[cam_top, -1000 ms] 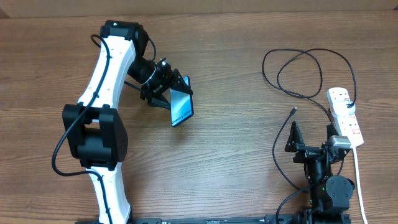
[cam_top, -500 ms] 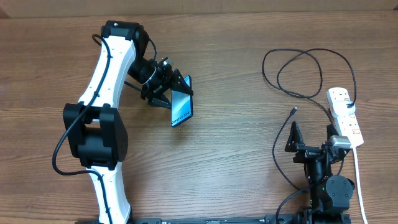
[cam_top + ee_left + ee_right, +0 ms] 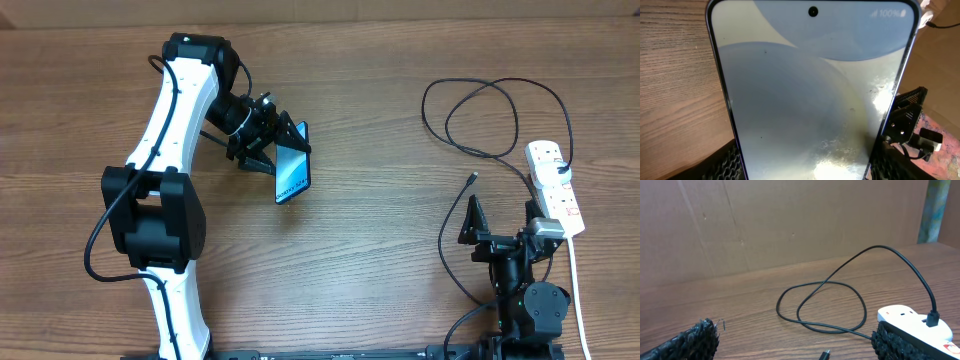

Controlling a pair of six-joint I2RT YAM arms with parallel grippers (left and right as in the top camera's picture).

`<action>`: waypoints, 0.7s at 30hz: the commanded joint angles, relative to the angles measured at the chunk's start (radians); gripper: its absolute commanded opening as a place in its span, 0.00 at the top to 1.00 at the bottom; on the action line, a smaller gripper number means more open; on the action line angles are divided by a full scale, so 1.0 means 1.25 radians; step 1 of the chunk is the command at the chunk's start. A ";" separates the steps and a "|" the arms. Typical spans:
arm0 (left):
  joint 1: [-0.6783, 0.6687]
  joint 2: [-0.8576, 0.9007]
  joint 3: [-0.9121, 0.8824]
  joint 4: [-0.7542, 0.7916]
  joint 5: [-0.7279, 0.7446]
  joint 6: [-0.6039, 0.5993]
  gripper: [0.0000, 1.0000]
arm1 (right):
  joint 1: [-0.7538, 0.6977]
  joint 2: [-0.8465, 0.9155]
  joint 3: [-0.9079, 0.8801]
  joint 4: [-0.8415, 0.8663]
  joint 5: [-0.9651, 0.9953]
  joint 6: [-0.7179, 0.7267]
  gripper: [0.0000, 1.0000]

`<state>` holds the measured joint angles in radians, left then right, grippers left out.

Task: Plug charger to phone and switch on socket
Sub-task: 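Lift the phone with the left gripper and tilt it upright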

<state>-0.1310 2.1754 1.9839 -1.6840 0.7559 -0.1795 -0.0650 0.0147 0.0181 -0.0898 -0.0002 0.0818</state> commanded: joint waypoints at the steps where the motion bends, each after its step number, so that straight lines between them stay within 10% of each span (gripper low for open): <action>1: -0.005 0.003 0.017 -0.005 0.036 0.012 0.57 | -0.001 -0.009 -0.008 0.005 -0.001 -0.004 0.00; 21: -0.005 0.003 0.017 -0.005 0.036 -0.003 0.57 | -0.001 -0.009 -0.008 0.005 -0.001 -0.004 0.00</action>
<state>-0.1310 2.1754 1.9839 -1.6840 0.7559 -0.1802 -0.0650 0.0147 0.0181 -0.0898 -0.0002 0.0814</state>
